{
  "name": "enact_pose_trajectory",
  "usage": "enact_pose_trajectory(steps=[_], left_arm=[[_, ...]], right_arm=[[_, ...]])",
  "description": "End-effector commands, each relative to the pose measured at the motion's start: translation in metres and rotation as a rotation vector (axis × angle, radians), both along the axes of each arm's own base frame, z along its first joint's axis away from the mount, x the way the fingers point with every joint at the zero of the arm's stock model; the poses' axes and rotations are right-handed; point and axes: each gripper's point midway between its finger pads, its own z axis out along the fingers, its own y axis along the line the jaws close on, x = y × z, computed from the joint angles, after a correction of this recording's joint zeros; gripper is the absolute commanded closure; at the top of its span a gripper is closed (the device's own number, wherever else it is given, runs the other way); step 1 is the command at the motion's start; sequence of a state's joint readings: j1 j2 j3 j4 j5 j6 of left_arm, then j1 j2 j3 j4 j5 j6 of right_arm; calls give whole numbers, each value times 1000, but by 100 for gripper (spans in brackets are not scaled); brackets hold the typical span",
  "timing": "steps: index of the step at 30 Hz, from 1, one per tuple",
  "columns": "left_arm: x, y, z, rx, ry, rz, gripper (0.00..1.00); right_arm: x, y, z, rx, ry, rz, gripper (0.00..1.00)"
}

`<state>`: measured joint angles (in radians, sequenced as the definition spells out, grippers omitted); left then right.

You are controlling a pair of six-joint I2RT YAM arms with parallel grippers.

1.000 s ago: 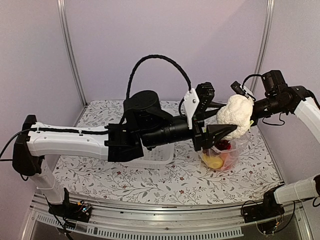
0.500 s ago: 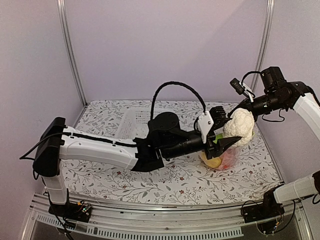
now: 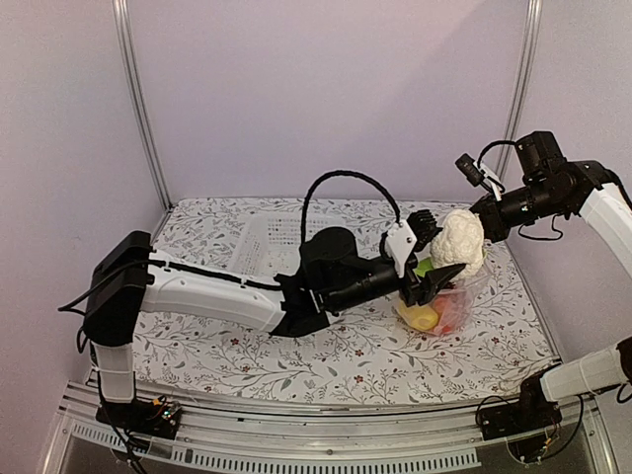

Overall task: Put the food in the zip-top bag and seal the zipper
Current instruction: Place the fake vegetable in the zipper food storage bag.

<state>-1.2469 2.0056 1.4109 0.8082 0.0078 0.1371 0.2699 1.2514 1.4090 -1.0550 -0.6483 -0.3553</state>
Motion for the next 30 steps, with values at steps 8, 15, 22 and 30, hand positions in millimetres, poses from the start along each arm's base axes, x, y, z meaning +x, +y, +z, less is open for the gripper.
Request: enact_pose_trajectory(steps=[8, 15, 22, 30], left_arm=[[23, 10, -45, 127, 11, 118, 34], [21, 4, -63, 174, 22, 105, 37], [52, -4, -71, 216, 125, 253, 20], [61, 0, -39, 192, 99, 360, 1]], right_arm=[[0, 4, 24, 23, -48, 14, 100], [4, 3, 25, 13, -51, -2, 100], [3, 3, 22, 11, -44, 1, 100], [0, 2, 20, 11, -43, 3, 100]])
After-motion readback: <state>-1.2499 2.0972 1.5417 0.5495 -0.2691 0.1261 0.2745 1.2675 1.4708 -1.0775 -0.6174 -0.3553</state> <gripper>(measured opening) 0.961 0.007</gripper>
